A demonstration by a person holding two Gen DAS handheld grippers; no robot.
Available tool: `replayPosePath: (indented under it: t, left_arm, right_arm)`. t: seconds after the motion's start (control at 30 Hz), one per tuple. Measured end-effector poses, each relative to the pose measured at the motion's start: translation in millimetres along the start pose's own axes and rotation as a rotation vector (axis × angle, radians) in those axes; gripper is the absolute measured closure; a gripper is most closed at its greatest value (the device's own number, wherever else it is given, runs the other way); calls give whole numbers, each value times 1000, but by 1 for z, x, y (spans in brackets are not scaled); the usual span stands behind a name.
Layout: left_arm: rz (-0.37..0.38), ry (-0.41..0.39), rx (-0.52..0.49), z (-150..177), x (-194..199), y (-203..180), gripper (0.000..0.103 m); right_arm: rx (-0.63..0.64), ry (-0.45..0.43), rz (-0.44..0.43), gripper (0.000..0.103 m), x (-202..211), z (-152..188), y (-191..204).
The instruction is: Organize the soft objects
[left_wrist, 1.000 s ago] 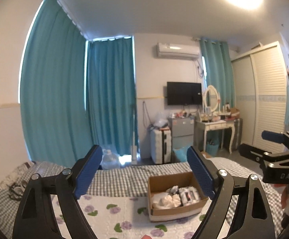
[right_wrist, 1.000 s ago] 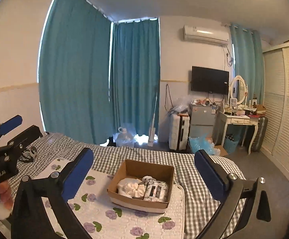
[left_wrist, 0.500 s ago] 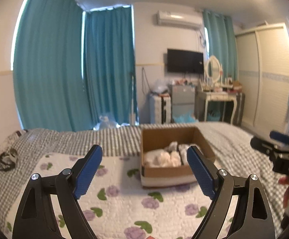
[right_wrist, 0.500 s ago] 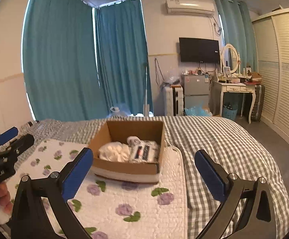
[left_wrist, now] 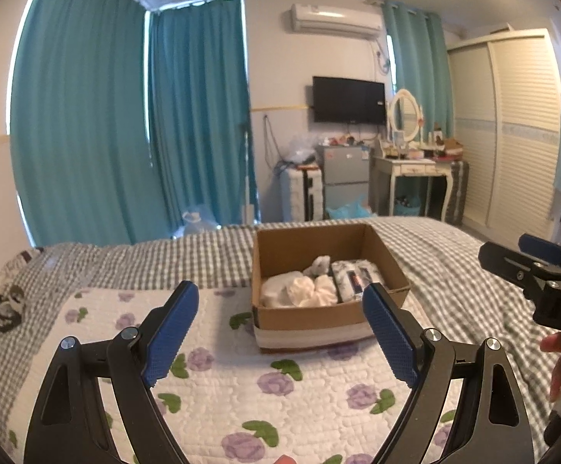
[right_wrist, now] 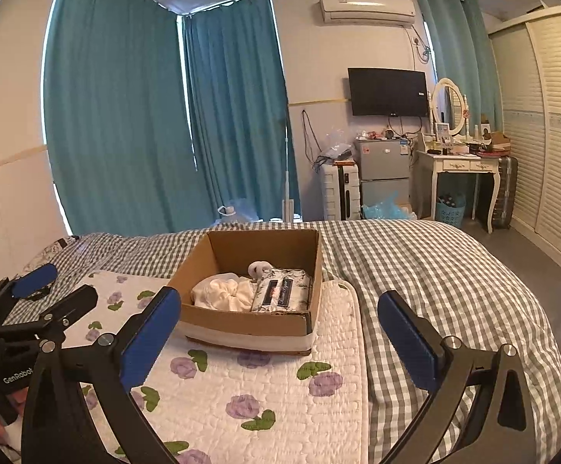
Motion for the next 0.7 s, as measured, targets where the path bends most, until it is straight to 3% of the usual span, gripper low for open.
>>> replayPosePath:
  t: [0.7]
  left_arm:
    - [33,9,20,-2,2,-2,15]
  right_arm:
    - [56,15,0,1,-5,6,15]
Point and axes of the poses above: each gripper's, at about its wrist camera, not at the fingertips, and x roughly against the way its jaws point, y to its left, z to its underside, the point moved 9 cm from there along -x, roughly the way its jaws point, and after that the axes turned 9 degrees about -x, right-handed, at the moved point
